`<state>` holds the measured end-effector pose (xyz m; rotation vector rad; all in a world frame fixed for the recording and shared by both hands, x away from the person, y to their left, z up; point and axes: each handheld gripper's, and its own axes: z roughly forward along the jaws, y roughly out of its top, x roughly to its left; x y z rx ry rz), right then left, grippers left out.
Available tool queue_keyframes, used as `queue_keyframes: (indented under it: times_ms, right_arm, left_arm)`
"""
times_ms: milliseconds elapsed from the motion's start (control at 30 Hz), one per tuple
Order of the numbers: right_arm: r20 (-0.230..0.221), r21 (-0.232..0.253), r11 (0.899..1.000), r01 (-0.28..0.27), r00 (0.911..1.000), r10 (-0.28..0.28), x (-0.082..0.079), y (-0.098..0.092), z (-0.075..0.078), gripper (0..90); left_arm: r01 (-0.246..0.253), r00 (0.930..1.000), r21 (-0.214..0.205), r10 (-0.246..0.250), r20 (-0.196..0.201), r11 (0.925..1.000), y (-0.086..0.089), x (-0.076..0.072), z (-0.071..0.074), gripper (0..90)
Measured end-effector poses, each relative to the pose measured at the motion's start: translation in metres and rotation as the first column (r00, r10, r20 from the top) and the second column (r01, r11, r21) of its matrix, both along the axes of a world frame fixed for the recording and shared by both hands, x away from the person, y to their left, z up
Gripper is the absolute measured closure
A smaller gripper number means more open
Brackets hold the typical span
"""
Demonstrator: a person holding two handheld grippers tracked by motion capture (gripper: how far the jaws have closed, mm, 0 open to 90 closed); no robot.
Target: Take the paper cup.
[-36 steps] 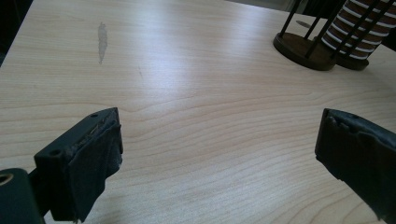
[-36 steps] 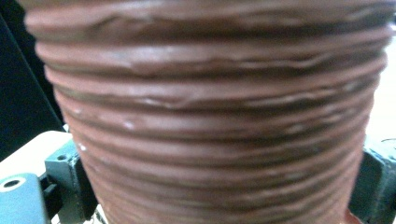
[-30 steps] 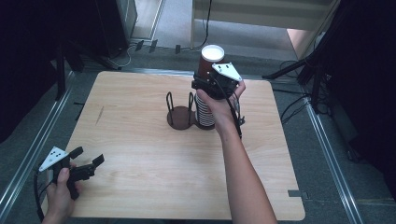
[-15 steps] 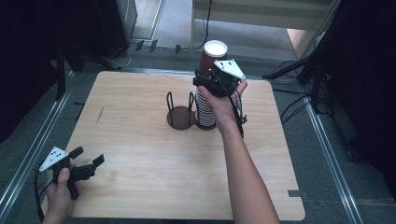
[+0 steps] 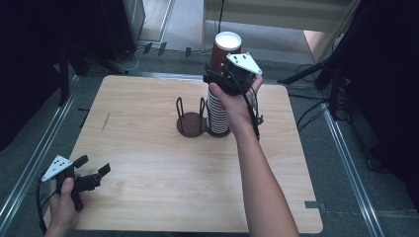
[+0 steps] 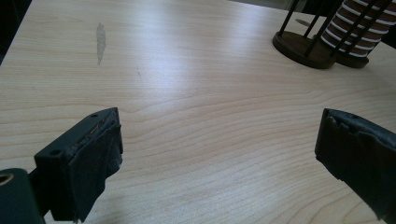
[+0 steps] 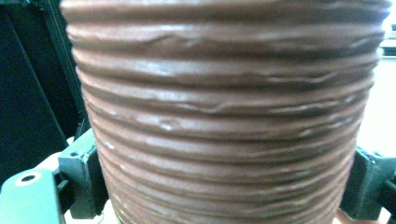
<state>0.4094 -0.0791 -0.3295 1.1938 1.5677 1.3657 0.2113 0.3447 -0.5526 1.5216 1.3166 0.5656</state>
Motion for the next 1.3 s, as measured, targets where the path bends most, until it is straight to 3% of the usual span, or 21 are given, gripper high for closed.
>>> queue_keyframes:
  times_ms: [900, 1300]
  right_arm:
    - [0.05, 0.059, 0.998, -0.034, 0.9983, 0.031, -0.018, -0.011, 0.043, 11.8]
    - [0.066, 0.053, 0.997, -0.049, 0.9968, 0.045, -0.036, -0.021, 0.047, 11.7]
  left_arm:
    - [-0.015, 0.9999, -0.005, 0.015, -0.004, 0.9999, 0.0, 0.001, 0.0, 1.5]
    - [-0.002, 1.0, -0.014, 0.002, 0.002, 0.9999, 0.001, 0.001, 0.0, 1.6]
